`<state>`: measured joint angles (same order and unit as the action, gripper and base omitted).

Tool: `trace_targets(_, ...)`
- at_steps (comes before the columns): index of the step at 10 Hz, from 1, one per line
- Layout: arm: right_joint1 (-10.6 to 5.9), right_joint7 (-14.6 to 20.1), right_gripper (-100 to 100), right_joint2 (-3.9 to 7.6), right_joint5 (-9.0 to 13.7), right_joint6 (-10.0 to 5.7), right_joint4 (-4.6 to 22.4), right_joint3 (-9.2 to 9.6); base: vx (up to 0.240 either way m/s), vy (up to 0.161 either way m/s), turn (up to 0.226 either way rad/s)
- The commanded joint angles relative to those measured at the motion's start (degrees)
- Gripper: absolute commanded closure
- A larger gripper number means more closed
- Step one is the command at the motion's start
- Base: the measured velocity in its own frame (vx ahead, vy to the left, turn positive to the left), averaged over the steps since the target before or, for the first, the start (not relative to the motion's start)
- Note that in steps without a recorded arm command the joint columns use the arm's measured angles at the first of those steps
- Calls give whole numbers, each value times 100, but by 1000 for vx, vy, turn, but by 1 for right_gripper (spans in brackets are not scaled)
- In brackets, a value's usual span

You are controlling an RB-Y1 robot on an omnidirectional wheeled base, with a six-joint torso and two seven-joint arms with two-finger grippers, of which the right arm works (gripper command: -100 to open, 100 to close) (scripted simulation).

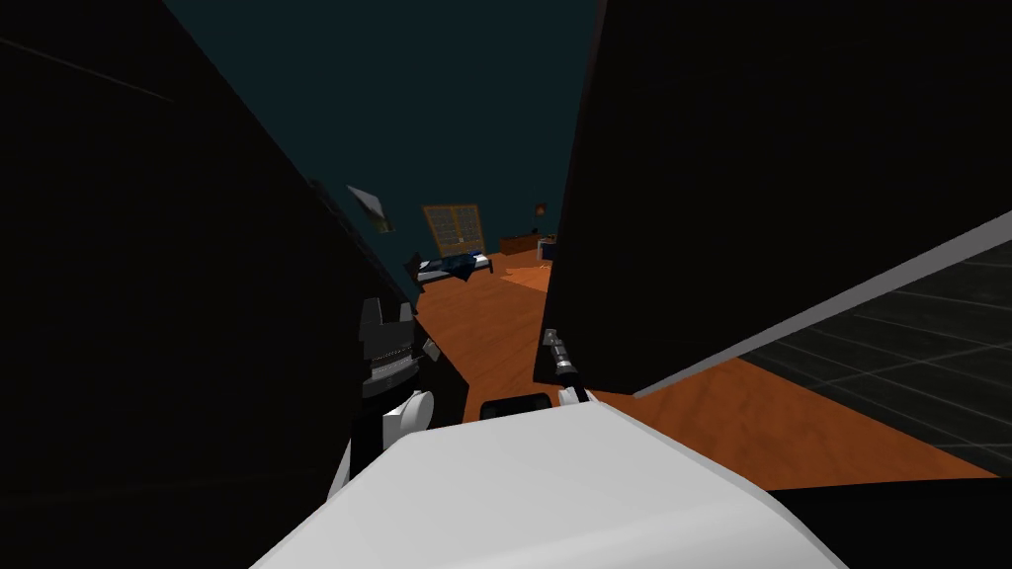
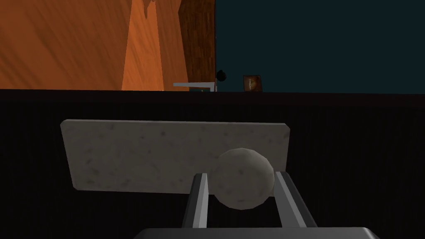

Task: Push the door open

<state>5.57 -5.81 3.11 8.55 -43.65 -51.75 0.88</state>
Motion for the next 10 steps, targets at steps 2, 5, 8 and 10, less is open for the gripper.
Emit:
trace_targets(2, -36, -92, 100, 104, 94, -50, 4, -223, 230, -20, -115)
trace_targets(5, -203, -90, -100, 102, 10, -71, 200, -372, 9, -51, -93)
trace_targets(8, -440, -84, -100, 11, -137, -42, 393, -636, -165, -71, -67)
trace_targets(10, -631, -79, -100, -159, -256, -19, 548, -850, -197, -13, -67)
